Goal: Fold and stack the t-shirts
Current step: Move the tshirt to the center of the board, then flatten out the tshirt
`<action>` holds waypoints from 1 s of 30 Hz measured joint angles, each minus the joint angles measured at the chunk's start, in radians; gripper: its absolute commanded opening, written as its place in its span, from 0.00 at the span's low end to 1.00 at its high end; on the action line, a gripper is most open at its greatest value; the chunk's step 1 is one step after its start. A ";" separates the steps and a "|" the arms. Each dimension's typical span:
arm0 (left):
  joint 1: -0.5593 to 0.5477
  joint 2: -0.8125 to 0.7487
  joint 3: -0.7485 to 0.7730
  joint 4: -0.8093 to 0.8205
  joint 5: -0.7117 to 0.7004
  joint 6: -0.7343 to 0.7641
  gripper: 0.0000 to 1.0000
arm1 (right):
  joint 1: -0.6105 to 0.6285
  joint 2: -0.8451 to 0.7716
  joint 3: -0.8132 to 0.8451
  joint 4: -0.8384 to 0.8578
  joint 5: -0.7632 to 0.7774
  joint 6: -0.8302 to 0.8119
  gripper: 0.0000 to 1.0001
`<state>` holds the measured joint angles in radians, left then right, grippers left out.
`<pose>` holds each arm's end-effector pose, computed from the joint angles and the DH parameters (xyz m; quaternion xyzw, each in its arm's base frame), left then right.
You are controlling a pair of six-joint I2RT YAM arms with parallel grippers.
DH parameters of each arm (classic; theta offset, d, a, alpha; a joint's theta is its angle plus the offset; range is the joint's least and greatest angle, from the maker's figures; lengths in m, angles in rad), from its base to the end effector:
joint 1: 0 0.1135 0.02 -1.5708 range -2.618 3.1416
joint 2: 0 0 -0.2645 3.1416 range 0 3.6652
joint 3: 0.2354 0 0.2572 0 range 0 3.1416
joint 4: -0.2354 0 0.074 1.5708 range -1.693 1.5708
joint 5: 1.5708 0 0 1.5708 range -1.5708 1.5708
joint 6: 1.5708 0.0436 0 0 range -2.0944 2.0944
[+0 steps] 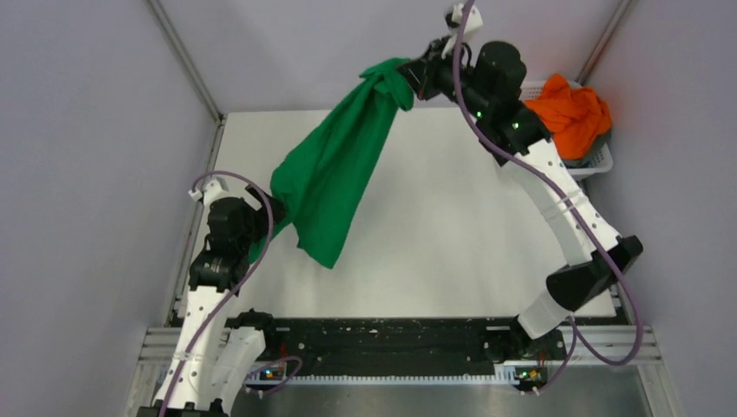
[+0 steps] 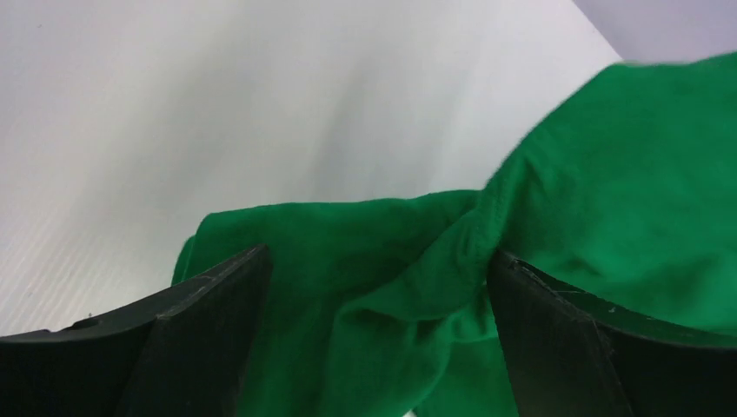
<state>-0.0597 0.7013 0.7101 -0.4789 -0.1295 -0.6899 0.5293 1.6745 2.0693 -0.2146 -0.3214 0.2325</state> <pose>0.1720 -0.0046 0.2932 -0.2958 0.7982 -0.1397 0.5059 0.3113 0.1980 0.5488 -0.2150 0.6072 0.3769 0.6655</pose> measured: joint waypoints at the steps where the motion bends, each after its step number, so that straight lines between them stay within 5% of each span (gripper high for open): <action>1: 0.000 -0.006 0.000 -0.016 -0.011 -0.004 0.99 | -0.001 -0.046 -0.104 0.006 0.061 -0.016 0.00; 5: 0.000 -0.019 0.000 -0.072 -0.039 -0.020 0.99 | -0.034 -0.212 -0.540 0.019 0.293 -0.061 0.05; 9: 0.000 0.006 -0.006 -0.083 -0.032 -0.031 0.98 | -0.108 -0.315 -0.922 0.016 0.444 -0.040 0.69; 11: 0.000 0.037 -0.011 -0.083 -0.013 -0.035 0.99 | -0.138 -0.329 -1.051 -0.021 0.521 -0.006 0.81; 17: 0.000 0.224 -0.034 -0.021 0.193 -0.027 0.98 | -0.158 -0.341 -1.146 -0.131 0.704 0.080 0.88; 22: -0.030 0.461 -0.007 0.063 0.321 0.006 0.98 | -0.158 -0.392 -1.146 -0.108 0.692 0.103 0.97; 30: -0.187 0.918 0.463 0.053 0.404 0.265 0.95 | -0.158 -0.356 -1.173 -0.076 0.625 0.101 0.98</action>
<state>-0.2470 1.6192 1.1732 -0.4259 0.2741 -0.4248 0.3710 1.3186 0.8963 -0.2909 0.3038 0.3336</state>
